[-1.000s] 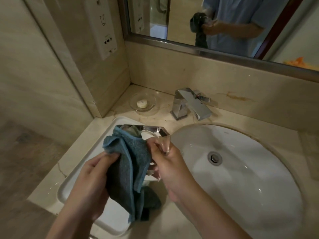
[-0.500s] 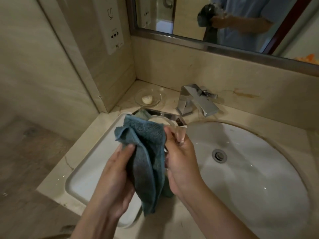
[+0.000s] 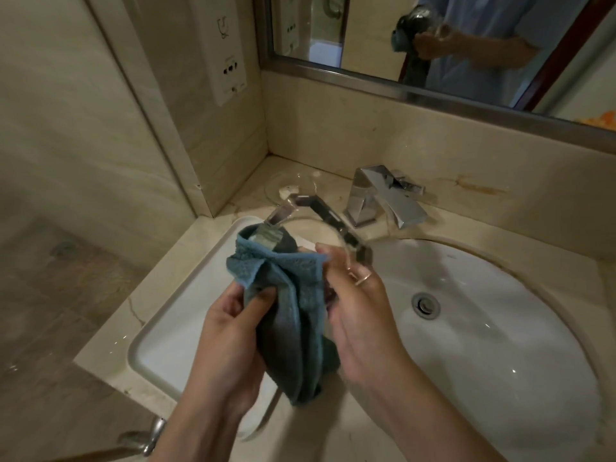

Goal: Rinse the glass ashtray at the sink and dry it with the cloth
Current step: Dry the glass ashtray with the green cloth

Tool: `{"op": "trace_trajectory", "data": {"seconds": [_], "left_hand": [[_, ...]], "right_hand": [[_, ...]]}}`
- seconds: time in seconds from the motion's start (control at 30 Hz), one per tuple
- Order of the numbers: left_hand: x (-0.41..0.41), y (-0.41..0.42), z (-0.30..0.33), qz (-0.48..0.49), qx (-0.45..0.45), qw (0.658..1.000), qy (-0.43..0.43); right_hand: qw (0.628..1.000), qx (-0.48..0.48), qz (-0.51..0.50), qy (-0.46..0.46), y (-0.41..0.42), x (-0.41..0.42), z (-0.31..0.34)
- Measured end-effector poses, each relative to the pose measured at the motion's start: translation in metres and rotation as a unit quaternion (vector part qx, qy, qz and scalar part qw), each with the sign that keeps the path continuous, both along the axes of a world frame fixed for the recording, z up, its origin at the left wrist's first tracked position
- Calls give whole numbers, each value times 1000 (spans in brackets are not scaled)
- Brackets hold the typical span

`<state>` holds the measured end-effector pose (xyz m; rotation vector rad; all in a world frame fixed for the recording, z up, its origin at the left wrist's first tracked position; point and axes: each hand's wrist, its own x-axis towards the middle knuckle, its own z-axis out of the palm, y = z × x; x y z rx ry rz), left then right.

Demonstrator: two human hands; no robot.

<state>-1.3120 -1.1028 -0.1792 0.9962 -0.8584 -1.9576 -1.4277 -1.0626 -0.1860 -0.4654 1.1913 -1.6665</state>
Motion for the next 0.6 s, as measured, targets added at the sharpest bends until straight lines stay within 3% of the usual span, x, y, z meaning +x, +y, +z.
{"op": "trace_trajectory", "data": {"seconds": [0.1, 0.2, 0.3, 0.47, 0.6], "left_hand": [[11, -13, 3, -22, -19, 999, -41], [19, -19, 7, -70, -38, 995, -68], [22, -22, 9, -105, -27, 992, -59], [10, -20, 10, -122, 51, 991, 4], [0, -17, 6, -96, 129, 986, 30]], "right_hand": [[992, 36, 49, 114, 6, -15, 7], [980, 43, 98, 170, 6, -26, 14], [976, 36, 117, 180, 7, -25, 16], [989, -30, 65, 128, 8, -11, 9], [984, -36, 40, 170, 8, -8, 5]]}}
